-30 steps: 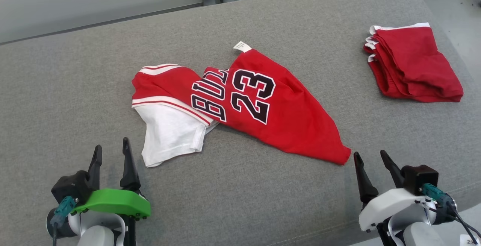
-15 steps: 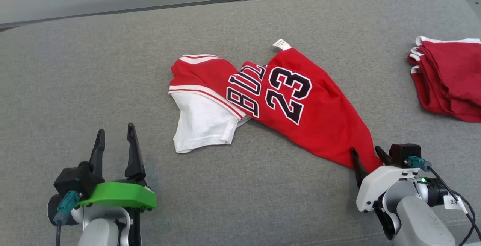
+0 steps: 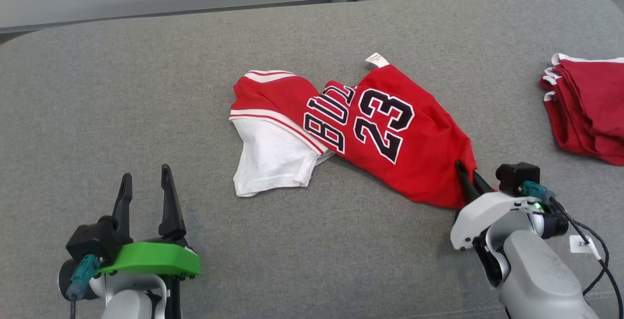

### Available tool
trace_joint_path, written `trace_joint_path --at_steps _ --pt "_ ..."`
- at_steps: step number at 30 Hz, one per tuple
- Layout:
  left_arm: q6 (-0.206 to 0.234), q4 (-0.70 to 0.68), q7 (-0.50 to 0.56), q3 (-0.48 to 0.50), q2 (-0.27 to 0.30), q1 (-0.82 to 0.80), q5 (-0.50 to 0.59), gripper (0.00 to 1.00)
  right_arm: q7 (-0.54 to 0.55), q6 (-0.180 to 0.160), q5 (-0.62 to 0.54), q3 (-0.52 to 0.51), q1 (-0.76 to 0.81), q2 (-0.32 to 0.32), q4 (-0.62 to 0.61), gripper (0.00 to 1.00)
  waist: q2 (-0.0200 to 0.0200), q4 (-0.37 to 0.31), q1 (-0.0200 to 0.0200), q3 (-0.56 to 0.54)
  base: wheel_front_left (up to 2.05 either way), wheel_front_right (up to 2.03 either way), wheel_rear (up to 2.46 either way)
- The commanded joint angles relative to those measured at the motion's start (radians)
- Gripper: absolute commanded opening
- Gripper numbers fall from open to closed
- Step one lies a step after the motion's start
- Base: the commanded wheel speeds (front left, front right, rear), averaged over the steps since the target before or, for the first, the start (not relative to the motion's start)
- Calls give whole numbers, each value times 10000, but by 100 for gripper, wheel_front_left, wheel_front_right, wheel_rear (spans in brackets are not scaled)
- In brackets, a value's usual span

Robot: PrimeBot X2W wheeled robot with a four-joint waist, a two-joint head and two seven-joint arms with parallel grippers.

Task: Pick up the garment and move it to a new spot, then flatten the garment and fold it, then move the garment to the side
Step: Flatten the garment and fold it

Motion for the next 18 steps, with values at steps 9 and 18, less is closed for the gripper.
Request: trace_joint_path --at_steps 9,18 --pt "-87 -45 -27 -138 -78 160 28 100 279 -11 684 368 -802 -838 -803 0 -1 -38 0 90 0 0 0" --pt "-82 98 -27 -185 -146 330 33 100 148 -8 822 432 -956 -798 -947 0 -1 107 0 -174 0 0 0"
